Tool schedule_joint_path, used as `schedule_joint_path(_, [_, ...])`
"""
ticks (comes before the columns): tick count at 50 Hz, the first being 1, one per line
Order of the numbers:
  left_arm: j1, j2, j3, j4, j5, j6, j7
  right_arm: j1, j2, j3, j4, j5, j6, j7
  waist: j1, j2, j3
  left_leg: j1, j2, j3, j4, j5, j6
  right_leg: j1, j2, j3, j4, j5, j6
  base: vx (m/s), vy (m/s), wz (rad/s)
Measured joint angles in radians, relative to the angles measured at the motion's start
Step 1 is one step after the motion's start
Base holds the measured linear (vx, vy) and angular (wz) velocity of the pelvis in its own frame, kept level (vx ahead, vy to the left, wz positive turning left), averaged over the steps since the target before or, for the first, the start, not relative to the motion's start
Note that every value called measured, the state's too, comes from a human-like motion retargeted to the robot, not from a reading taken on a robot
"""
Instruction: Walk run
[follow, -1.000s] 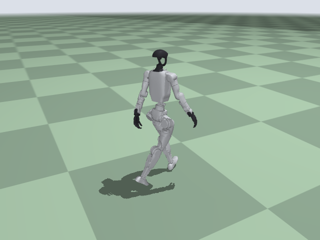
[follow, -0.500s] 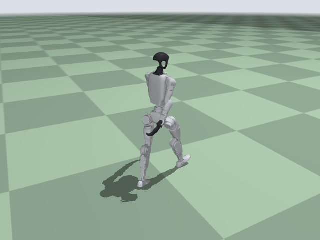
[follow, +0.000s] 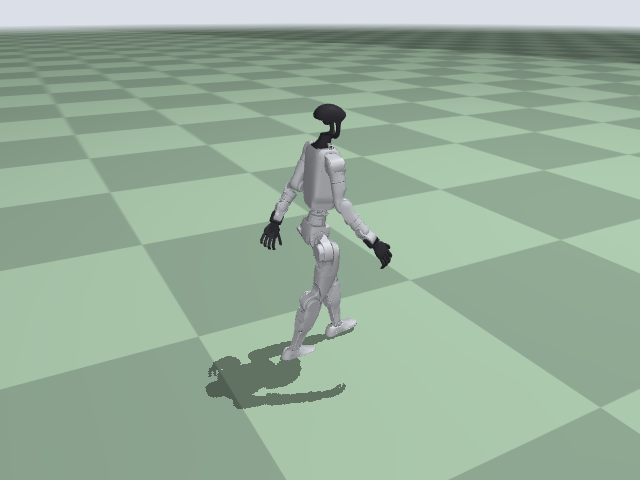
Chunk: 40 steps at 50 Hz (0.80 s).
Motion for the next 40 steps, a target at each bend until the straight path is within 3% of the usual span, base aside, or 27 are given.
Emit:
schedule_joint_path(2, [0.020, -0.006, 0.014, 0.000, 0.022, 0.022, -0.023, -0.002, -0.007, -0.005, 0.002, 0.023, -0.005, -0.007, 0.012, -0.012, 0.009, -0.028, -0.075, -0.197, -0.125, -0.048, -0.045, 0.059, -0.007, 0.007, 0.012, 0.003, 0.000, 1.41, -0.01, -0.91])
schedule_joint_path(3, [0.028, -0.002, 0.015, 0.000, 0.022, 0.027, -0.026, 0.005, -0.004, -0.010, 0.014, 0.035, -0.007, -0.011, 0.016, -0.014, 0.012, -0.027, -0.081, -0.220, -0.167, -0.072, -0.102, 0.093, -0.005, -0.007, 0.014, 0.019, 0.000, 1.36, -0.11, -0.73])
schedule_joint_path(5, [0.033, 0.016, 0.011, 0.000, 0.007, 0.031, -0.016, 0.032, 0.005, -0.025, 0.060, 0.062, -0.002, -0.019, 0.028, -0.017, 0.006, -0.012, -0.063, -0.159, -0.164, -0.110, -0.151, 0.145, 0.005, -0.032, 0.031, 0.086, 0.000, 1.30, -0.13, -0.62])
schedule_joint_path(8, [0.003, 0.057, 0.025, 0.000, -0.027, 0.036, 0.037, 0.085, 0.022, -0.071, 0.191, 0.085, 0.027, -0.010, 0.085, -0.003, -0.038, 0.007, -0.013, -0.108, -0.057, -0.073, -0.129, 0.164, 0.006, -0.106, 0.103, 0.341, 0.037, 1.19, -0.09, -1.06])
schedule_joint_path(10, [-0.017, 0.079, 0.046, 0.000, -0.065, 0.025, 0.073, 0.131, 0.034, -0.098, 0.297, 0.065, 0.067, 0.018, 0.102, 0.004, -0.081, 0.031, 0.011, -0.125, -0.020, -0.019, -0.127, 0.132, 0.004, -0.153, 0.225, 0.566, 0.111, 1.50, 0.03, -0.95])
schedule_joint_path(12, [-0.055, 0.106, 0.051, 0.000, -0.143, 0.016, 0.060, 0.176, 0.044, -0.090, 0.400, 0.038, 0.107, 0.021, 0.049, -0.062, -0.082, 0.038, -0.115, -0.282, 0.079, -0.082, -0.077, 0.000, -0.061, -0.181, 0.604, 0.616, 0.186, 1.38, -0.03, 0.05])
schedule_joint_path(13, [-0.091, 0.128, 0.044, 0.000, -0.184, 0.026, 0.043, 0.180, 0.047, -0.084, 0.446, 0.038, 0.120, 0.009, 0.023, -0.089, -0.071, 0.049, -0.164, -0.296, 0.113, -0.113, -0.062, -0.052, -0.104, -0.215, 0.751, 0.616, 0.215, 1.09, -0.08, -0.34])
schedule_joint_path(15, [-0.206, 0.195, 0.001, 0.000, -0.304, 0.081, 0.012, 0.217, 0.067, -0.088, 0.571, 0.051, 0.122, -0.047, 0.087, -0.024, -0.063, 0.146, 0.005, -0.072, 0.092, -0.154, -0.033, -0.128, -0.142, -0.332, 0.819, 0.616, 0.170, 0.87, -0.05, -1.52])
schedule_joint_path(17, [-0.329, 0.248, -0.011, -0.004, -0.368, 0.104, 0.046, 0.261, 0.084, -0.097, 0.626, 0.051, 0.115, -0.033, 0.077, 0.036, -0.063, 0.221, 0.060, -0.058, 0.043, -0.171, -0.035, -0.213, -0.052, -0.360, 0.784, 0.513, 0.162, 0.59, -0.07, -0.54])
schedule_joint_path(20, [-0.492, 0.284, 0.032, -0.078, -0.412, 0.050, 0.148, 0.335, 0.120, -0.106, 0.649, 0.008, 0.081, 0.046, -0.021, 0.069, -0.035, 0.307, 0.033, -0.124, -0.018, -0.174, -0.036, -0.363, -0.006, -0.361, 0.729, 0.379, 0.243, 0.86, -0.14, 1.11])
schedule_joint_path(23, [-0.600, 0.306, 0.027, -0.192, -0.498, -0.038, 0.125, 0.424, 0.131, -0.082, 0.634, -0.067, 0.030, 0.084, -0.137, 0.098, -0.036, 0.378, 0.017, -0.127, -0.072, -0.198, -0.039, -0.494, -0.111, -0.423, 0.577, 0.244, 0.306, 0.91, -0.12, 0.96])
schedule_joint_path(25, [-0.659, 0.343, -0.002, -0.258, -0.581, -0.066, 0.060, 0.482, 0.125, -0.063, 0.634, -0.121, 0.015, 0.074, -0.184, 0.101, -0.045, 0.435, -0.013, -0.125, -0.102, -0.228, -0.040, -0.556, -0.200, -0.474, 0.439, 0.220, 0.281, 0.74, -0.06, 0.04])
schedule_joint_path(28, [-0.750, 0.411, -0.002, -0.334, -0.646, -0.077, -0.020, 0.512, 0.113, -0.055, 0.651, -0.176, 0.075, 0.031, -0.239, 0.085, -0.029, 0.536, -0.057, -0.107, -0.130, -0.277, -0.050, -0.616, -0.297, -0.465, 0.206, 0.188, 0.267, 1.02, -0.22, -0.18])
schedule_joint_path(32, [-0.807, 0.428, 0.057, -0.402, -0.616, -0.095, -0.006, 0.537, 0.120, -0.097, 0.651, -0.159, 0.203, 0.041, -0.284, 0.110, -0.019, 0.627, -0.036, -0.102, -0.110, -0.294, -0.107, -0.636, -0.296, -0.411, -0.072, 0.129, 0.288, 1.05, -0.35, -0.13])
schedule_joint_path(33, [-0.809, 0.422, 0.059, -0.407, -0.622, -0.107, 0.018, 0.544, 0.123, -0.106, 0.651, -0.135, 0.208, 0.058, -0.290, 0.118, -0.025, 0.643, -0.027, -0.107, -0.095, -0.270, -0.128, -0.625, -0.305, -0.469, -0.091, 0.129, 0.301, 1.29, -0.53, -0.18])
schedule_joint_path(35, [-0.802, 0.400, 0.053, -0.404, -0.649, -0.144, 0.070, 0.541, 0.125, -0.120, 0.651, -0.077, 0.202, 0.105, -0.290, 0.132, -0.048, 0.658, -0.017, -0.112, -0.056, -0.177, -0.185, -0.607, -0.315, -0.560, -0.037, 0.131, 0.242, 1.17, -0.50, -0.19])
schedule_joint_path(37, [-0.764, 0.360, 0.040, -0.382, -0.663, -0.188, 0.092, 0.528, 0.132, -0.152, 0.651, -0.045, 0.182, 0.133, -0.294, 0.138, -0.079, 0.663, -0.009, -0.151, 0.007, 0.019, -0.254, -0.585, -0.325, -0.628, 0.001, 0.160, 0.213, 1.37, -0.63, -0.16])
schedule_joint_path(40, [-0.645, 0.298, -0.007, -0.339, -0.628, -0.246, 0.074, 0.482, 0.134, -0.180, 0.651, -0.022, 0.102, 0.144, -0.255, 0.099, -0.111, 0.635, -0.053, -0.165, 0.204, 0.382, -0.321, -0.556, -0.294, -0.448, 0.096, 0.193, 0.155, 1.21, -0.54, -1.00])
